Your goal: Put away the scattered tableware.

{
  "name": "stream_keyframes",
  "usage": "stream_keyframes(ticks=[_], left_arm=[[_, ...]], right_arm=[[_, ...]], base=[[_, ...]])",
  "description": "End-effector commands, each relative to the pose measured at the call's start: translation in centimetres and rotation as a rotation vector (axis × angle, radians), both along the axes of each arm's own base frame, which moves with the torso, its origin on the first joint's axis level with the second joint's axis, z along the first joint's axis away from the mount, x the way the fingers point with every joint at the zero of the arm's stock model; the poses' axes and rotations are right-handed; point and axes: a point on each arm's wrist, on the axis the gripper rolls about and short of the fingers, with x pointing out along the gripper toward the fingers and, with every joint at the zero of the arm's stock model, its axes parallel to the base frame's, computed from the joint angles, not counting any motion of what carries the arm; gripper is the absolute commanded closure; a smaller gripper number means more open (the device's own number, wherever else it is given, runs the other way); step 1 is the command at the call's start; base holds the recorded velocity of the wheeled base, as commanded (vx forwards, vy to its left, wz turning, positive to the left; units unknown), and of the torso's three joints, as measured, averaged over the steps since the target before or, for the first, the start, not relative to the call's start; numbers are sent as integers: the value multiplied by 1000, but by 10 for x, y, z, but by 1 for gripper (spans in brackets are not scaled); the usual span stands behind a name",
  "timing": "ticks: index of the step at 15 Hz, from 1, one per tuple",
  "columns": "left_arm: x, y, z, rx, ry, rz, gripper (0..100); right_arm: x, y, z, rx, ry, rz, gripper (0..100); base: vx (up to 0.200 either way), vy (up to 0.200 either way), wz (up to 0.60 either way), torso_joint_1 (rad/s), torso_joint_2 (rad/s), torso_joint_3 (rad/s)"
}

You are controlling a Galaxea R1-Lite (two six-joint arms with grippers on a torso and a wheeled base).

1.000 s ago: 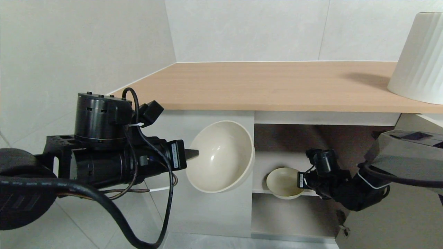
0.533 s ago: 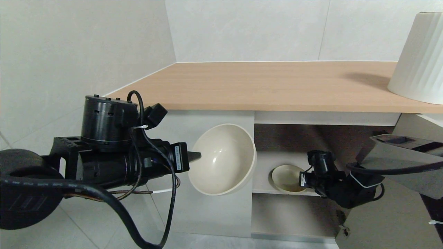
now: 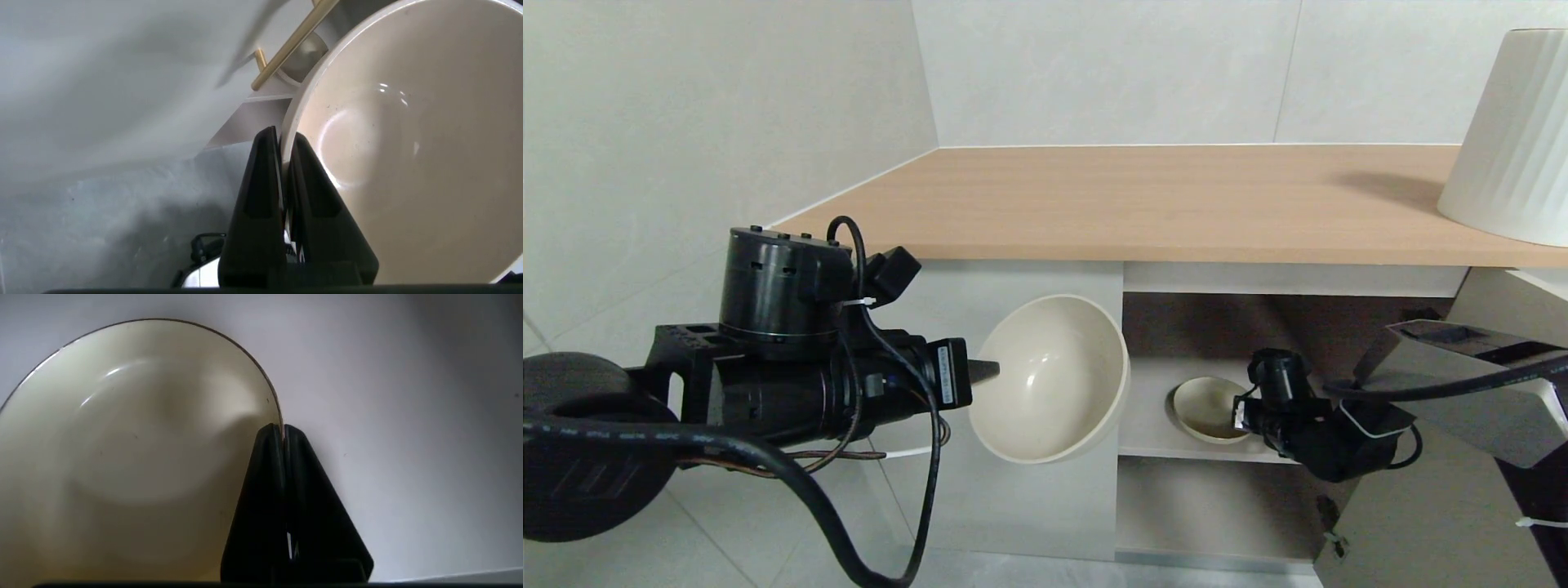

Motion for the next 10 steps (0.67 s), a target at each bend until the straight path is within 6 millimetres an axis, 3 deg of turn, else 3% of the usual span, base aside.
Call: stream_keyframes(ticks=[1, 4, 5, 10], left_arm=[[0, 0, 0, 1, 1, 1, 100], [0, 0, 0, 0, 1, 0, 100], [0, 0, -1, 1, 2, 0, 100], [2, -1, -3, 6, 10, 1, 100]], right_arm=[[2, -1, -1, 1, -4, -5, 100], [2, -2, -1, -2, -4, -12, 100], [2, -3, 0, -4, -5, -15, 0], [-1, -3, 5, 6, -31, -13, 0]], base=[[0, 0, 0, 0, 0, 0], [0, 0, 0, 0, 0, 0], [0, 0, 0, 0, 0, 0], [0, 0, 0, 0, 0, 0]])
